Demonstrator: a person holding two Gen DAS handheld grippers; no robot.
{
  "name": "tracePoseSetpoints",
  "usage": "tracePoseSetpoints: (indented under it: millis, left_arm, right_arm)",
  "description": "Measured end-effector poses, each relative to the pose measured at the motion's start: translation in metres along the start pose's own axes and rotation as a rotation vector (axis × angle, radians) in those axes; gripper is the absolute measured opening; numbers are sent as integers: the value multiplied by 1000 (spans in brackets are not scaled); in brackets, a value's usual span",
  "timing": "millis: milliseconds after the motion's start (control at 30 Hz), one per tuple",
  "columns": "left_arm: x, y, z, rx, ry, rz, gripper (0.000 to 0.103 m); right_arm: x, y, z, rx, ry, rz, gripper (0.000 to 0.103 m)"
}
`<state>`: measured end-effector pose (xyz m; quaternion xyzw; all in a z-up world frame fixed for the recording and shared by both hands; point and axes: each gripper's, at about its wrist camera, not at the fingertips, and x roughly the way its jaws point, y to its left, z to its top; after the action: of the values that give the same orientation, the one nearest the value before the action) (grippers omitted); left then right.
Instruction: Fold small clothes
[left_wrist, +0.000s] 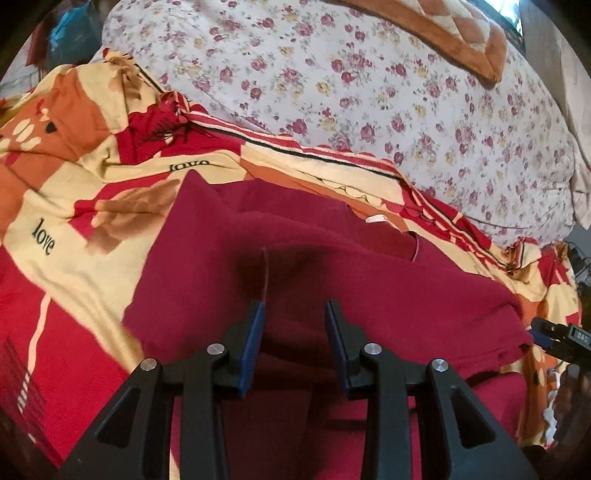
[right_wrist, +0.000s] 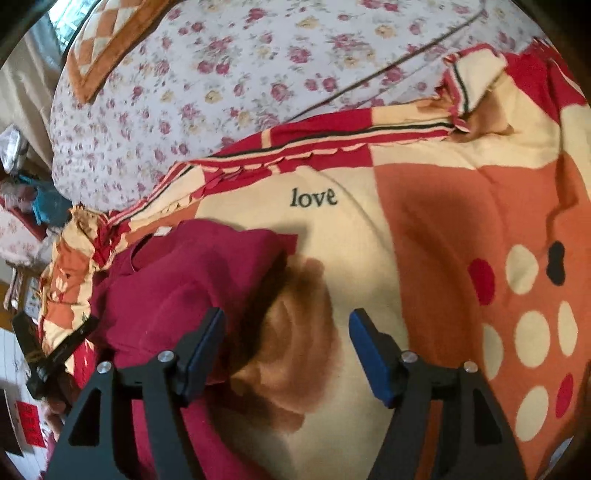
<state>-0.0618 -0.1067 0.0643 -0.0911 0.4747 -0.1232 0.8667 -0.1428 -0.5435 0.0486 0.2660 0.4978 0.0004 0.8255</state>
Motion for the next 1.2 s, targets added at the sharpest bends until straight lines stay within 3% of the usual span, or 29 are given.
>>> tracePoseSetpoints:
  millis: [100,200,300,433,700,800,1000,1200]
  left_arm:
    - [-9,5,-9,-9,3,-9,13]
    - [-16,11,-22,-15,23,-15,13]
    - [-21,16,-36,-24,39,-19,13]
    - [-29,22,-53,-20,62,-29,13]
    - [-53,40,-85,9,114,-70,20]
    - [-57,54,-98,-45,141,-95,26]
    - [-58,54,-122,-60,183,-134,28]
    - [-52,43,-129,-19,181,-99,30]
  right_arm:
    - [-12,4,-1,5,-90,58,73]
    - [-7,24,-3,-96,-93,85,73]
    - [18,37,-8,-158,-40,29,72]
    - [49,27,-14,-116,55,-57,70]
    - [-14,16,-42,23,-56,76,75]
    - [-12,14,-67,42,14,181,78]
    - [6,22,-101,-41,127,128,79]
    - [5,26,-111,-85,124,120,79]
